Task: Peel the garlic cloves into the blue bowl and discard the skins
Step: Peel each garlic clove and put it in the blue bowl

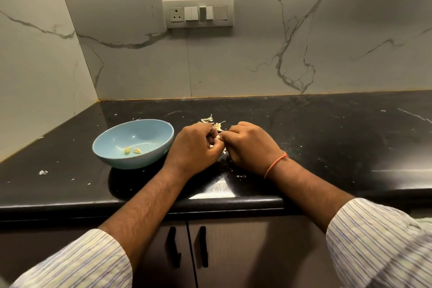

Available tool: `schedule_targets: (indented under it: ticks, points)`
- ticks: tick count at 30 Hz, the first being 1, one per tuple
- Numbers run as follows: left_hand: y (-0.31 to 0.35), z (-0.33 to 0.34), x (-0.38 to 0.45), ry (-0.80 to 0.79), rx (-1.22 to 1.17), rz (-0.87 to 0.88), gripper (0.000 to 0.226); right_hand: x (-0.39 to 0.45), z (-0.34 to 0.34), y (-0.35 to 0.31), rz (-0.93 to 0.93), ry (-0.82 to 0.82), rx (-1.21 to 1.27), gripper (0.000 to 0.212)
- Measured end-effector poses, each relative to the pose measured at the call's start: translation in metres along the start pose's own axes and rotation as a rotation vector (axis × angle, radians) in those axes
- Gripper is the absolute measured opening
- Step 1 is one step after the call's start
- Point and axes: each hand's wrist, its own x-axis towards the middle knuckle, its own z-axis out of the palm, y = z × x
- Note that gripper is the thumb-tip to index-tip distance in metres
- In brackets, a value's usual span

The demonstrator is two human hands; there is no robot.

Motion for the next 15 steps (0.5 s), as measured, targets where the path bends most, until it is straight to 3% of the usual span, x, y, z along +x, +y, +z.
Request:
schedule_targets:
  ticks: [3, 8, 15]
  points:
    - [-0.0002, 0.001, -0.0003, -0.001, 0.007, 0.0, 0.011, 0.0, 0.0006, 0.0, 0.02, 0.004, 0.029, 0.009]
    - [-0.004, 0.0005, 0.0009, 0.014, -0.02, -0.005, 0.008, -0.0008, 0.0002, 0.0012, 0.052, 0.008, 0.111, 0.008]
    - [-0.0085, 0.0006, 0.0021, -0.002, -0.239, -0.072, 0.005, -0.0015, -0.0088, 0.0025, 0.213, 0.038, 0.245, 0.016]
